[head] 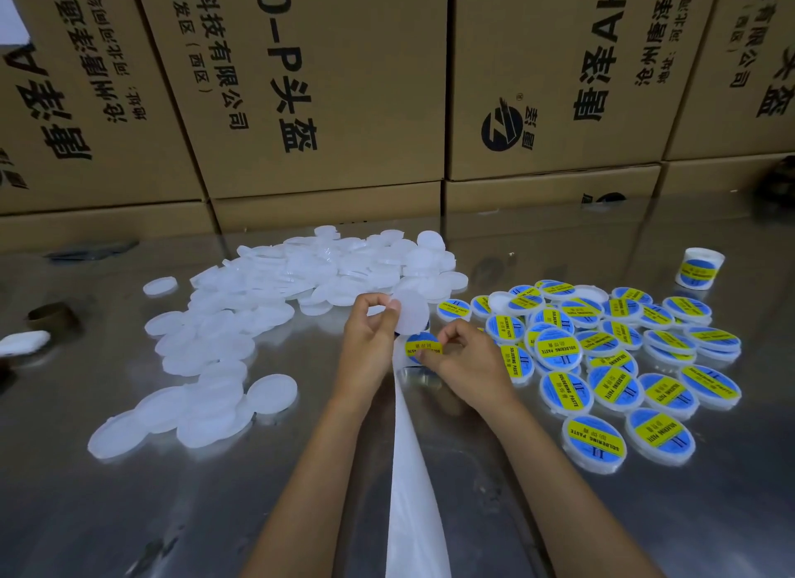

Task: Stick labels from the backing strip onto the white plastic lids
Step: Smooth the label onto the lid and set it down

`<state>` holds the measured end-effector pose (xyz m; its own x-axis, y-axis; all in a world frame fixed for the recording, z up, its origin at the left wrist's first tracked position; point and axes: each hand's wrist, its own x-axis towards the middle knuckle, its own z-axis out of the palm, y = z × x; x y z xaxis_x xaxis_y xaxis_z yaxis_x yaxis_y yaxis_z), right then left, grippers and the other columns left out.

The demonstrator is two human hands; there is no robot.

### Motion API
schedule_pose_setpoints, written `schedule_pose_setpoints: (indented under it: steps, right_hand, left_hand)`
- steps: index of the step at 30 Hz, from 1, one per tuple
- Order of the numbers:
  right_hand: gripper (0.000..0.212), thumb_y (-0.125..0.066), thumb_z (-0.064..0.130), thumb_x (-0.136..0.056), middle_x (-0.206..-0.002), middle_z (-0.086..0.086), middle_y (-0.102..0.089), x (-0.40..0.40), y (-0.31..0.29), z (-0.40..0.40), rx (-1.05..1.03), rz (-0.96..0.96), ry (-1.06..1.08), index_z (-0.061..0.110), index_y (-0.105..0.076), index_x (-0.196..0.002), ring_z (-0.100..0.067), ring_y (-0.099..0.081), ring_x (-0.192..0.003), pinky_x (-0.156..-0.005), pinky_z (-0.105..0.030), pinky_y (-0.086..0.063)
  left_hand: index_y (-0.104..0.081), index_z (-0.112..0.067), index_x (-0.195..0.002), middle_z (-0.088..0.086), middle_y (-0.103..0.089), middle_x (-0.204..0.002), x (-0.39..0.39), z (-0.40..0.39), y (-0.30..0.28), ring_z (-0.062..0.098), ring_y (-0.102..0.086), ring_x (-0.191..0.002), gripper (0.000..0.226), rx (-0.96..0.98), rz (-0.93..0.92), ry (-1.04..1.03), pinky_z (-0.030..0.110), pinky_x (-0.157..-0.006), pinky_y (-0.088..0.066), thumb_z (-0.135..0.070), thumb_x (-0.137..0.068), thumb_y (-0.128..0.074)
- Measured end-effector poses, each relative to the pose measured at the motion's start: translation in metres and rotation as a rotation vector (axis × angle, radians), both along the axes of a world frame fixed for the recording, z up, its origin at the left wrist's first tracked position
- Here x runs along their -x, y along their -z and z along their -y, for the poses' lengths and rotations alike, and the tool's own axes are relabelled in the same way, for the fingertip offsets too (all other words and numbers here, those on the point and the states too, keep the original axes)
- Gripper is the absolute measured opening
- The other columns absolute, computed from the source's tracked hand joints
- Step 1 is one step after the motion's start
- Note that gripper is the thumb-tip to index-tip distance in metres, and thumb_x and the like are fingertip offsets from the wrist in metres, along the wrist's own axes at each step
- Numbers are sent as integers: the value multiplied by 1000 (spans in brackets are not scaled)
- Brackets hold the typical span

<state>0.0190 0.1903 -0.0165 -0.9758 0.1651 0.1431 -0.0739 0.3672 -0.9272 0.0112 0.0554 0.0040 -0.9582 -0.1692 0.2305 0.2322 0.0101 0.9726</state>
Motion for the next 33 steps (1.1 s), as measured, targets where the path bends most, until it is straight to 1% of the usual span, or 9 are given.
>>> schedule_pose_setpoints:
  steps: [6, 9, 11, 14, 17, 20, 24, 30, 33]
  right_hand:
    - [16, -71, 25, -75, -80, -3, -62, -16, -19, -14, 124, 156, -276, 17, -58, -68, -14, -53, -75, -73, -34, -45]
    - [15, -61, 28, -67, -85, -12, -60, -23, -31, -22, 334, 172, -301, 13, -61, -69, -19, -57, -81, -77, -38, -48]
    - [10, -57, 18, -76, -82, -12, -55, -23, -35, -25, 536, 136, -293, 13, -57, -67, -21, -56, -78, -72, -36, -47]
    - [27, -53, 0, -89, -82, -9, -64, -21, -38, -26, 694, 45, -260, 15, -58, -68, -22, -63, -73, -61, -29, -50]
    - [8, -63, 5, -90, -85, -13, -72, -23, -40, -20, 710, -18, -272, 9, -57, -89, -24, -67, -71, -61, -26, -53]
    - [17, -69, 6, -89, -86, -14, -74, -23, -39, -13, 651, -69, -210, 5, -55, -99, -21, -69, -68, -62, -24, -54]
    - [24, -73, 7, -86, -80, -7, -76, -22, -39, -8, 607, -127, -123, 3, -53, -97, -14, -68, -60, -58, -20, -53]
    - [25, -77, 10, -83, -75, -6, -73, -21, -40, -9, 585, -161, -63, 12, -52, -85, -15, -62, -59, -53, -18, -48]
    - [26, -78, 9, -83, -72, -5, -72, -21, -40, -8, 574, -168, -54, 13, -52, -82, -14, -62, -58, -52, -18, -47]
  left_hand:
    - [-56, -22, -96, -5, -72, -73, 0, 1, -2, 12, -67, -66, 6, -43, 29, -12, 16, -62, -51, -20, -101, -58]
    - [-59, -21, -93, -7, -70, -77, -2, 2, -6, 10, -64, -57, 8, -136, 62, -42, 22, -65, -53, -18, -101, -59]
    - [-61, -19, -94, -2, -70, -92, -3, 3, -9, 10, -69, -64, 8, -247, 80, -25, 29, -75, -56, -16, -100, -59]
    - [-64, -13, -104, 11, -71, -109, -7, 5, -14, 26, -75, -87, 6, -372, 91, 69, 31, -81, -61, -12, -99, -60]
    - [-64, -7, -121, 15, -74, -113, -14, 2, -16, 32, -74, -98, 22, -402, 86, 191, 32, -84, -61, -10, -100, -59]
    - [-67, -4, -118, 16, -74, -114, -18, -2, -19, 28, -72, -103, 21, -405, 98, 289, 30, -87, -59, -9, -102, -55]
    - [-72, -6, -104, 14, -75, -109, -22, -9, -22, 22, -73, -99, 21, -410, 128, 386, 26, -81, -58, -14, -102, -53]
    - [-68, 2, -114, 18, -72, -116, -23, -15, -21, 28, -70, -110, 27, -369, 121, 450, 31, -93, -57, -16, -104, -50]
    - [-73, -4, -107, 17, -73, -114, -25, -16, -21, 25, -71, -107, 26, -360, 108, 457, 27, -87, -57, -16, -104, -50]
